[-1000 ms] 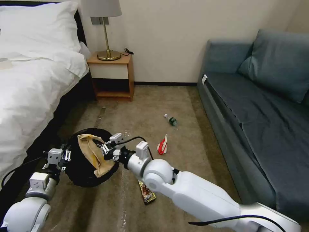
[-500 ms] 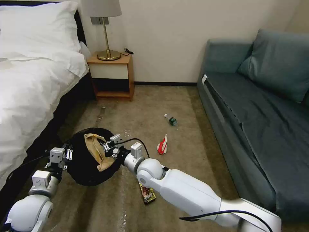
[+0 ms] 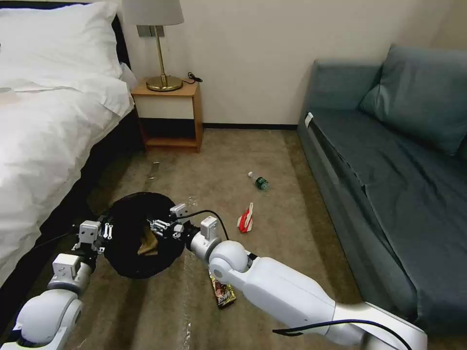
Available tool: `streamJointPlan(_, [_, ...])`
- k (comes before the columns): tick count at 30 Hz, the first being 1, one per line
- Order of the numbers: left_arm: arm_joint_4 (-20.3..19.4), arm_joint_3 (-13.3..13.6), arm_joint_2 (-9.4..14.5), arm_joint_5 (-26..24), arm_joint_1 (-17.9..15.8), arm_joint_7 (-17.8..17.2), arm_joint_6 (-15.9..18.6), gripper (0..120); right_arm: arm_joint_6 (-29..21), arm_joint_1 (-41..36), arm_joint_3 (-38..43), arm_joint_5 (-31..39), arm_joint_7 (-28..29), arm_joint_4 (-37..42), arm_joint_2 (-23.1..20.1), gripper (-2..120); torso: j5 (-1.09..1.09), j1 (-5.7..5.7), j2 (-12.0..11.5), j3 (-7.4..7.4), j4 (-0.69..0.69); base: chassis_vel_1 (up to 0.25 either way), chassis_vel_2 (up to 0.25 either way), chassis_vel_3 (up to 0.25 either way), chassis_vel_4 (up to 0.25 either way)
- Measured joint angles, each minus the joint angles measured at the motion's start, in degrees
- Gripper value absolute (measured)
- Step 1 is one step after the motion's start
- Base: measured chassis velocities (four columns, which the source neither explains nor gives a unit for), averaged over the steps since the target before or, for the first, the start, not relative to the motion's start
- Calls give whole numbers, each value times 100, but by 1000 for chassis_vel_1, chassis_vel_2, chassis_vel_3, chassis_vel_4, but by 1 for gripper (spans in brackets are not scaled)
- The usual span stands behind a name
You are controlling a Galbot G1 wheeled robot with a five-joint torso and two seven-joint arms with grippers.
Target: Pick up the trash bin, then pick up the garbage on the floor and place it into the trash bin.
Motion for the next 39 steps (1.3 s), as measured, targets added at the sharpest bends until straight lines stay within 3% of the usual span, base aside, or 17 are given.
streamJointPlan(4, [-1, -78, 20, -8, 40, 24, -39, 7, -141, -41, 69, 67, 51, 129, -198, 84, 1, 0, 0, 0, 0, 0, 0, 0, 0])
streamJointPlan(6, [23, -234, 49, -9, 164, 88, -186, 7, -258, -161, 212, 28, 23, 152, -863, 98, 2, 0, 0, 0, 1, 0, 0, 0, 0])
streamJointPlan(10, [70, -231, 85, -5, 162, 106, -235, 7, -310, -328, 360, -130, -3, 87, -1289, 99, 0, -1, 0, 0, 2, 0, 0, 0, 0])
streamJointPlan(13, [170, -30, 184, -11, 5, 114, -245, 7, -332, -835, 718, -600, -43, -146, -1751, 100, -2, -1, 0, 0, -7, 0, 0, 0, 0])
streamJointPlan(22, [167, -23, 185, -3, 22, 116, -258, 7, -159, -1385, 888, -1065, -165, -699, -1648, 100, 1, -1, 0, 0, 2, 0, 0, 0, 0])
streamJointPlan(33, [152, -30, 174, 18, 29, 122, -282, 7, 115, -1792, 753, -1543, -325, -1579, -949, 100, -1, -1, 0, 0, 1, 0, 0, 0, 0])
streamJointPlan(39, [140, -71, 177, 20, 91, 155, -322, 7, 214, -1866, 630, -1678, -506, -1925, -805, 100, -2, -1, 1, 0, 0, 0, 0, 0, 0])
